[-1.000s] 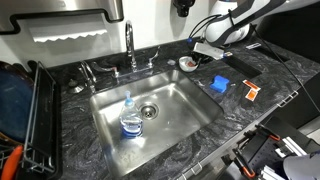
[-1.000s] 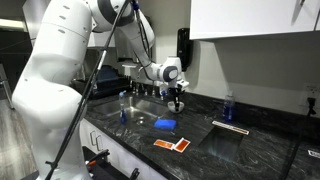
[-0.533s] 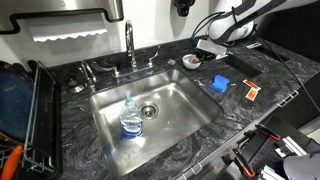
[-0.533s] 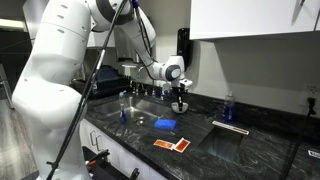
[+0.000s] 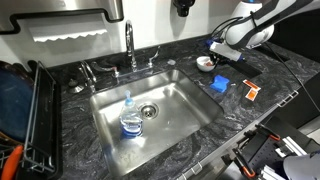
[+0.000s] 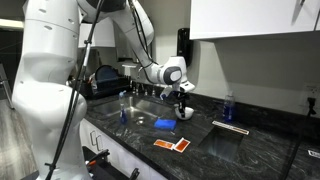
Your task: Move the bowl forward
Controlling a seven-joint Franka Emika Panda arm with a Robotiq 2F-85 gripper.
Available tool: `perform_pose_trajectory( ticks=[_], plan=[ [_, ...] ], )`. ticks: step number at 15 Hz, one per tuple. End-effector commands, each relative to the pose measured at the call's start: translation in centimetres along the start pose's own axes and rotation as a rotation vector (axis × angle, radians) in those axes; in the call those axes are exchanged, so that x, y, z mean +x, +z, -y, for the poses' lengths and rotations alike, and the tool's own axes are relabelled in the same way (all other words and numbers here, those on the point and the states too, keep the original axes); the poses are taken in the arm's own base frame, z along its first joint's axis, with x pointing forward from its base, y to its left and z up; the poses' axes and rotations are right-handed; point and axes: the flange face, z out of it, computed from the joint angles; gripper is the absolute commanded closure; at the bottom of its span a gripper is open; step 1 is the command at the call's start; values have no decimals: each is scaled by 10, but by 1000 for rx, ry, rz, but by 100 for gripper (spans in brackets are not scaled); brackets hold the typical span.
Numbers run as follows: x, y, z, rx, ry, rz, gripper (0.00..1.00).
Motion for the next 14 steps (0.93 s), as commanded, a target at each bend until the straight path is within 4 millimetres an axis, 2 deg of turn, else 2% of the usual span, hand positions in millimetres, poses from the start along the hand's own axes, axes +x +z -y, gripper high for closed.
perform_pose_trajectory(
  ticks=[1,5,8,9,11,14],
  plan=[
    [-16,6,-60,-29,94,10,98],
    [-22,6,-103,-31,191,5,98],
    [-23,5,-122,-26,237,9,98],
    [-23,5,-126,-27,248,10,66],
    [-25,9,-135,-41,256,20,59],
    [-26,8,-138,-47,252,23,36]
  ],
)
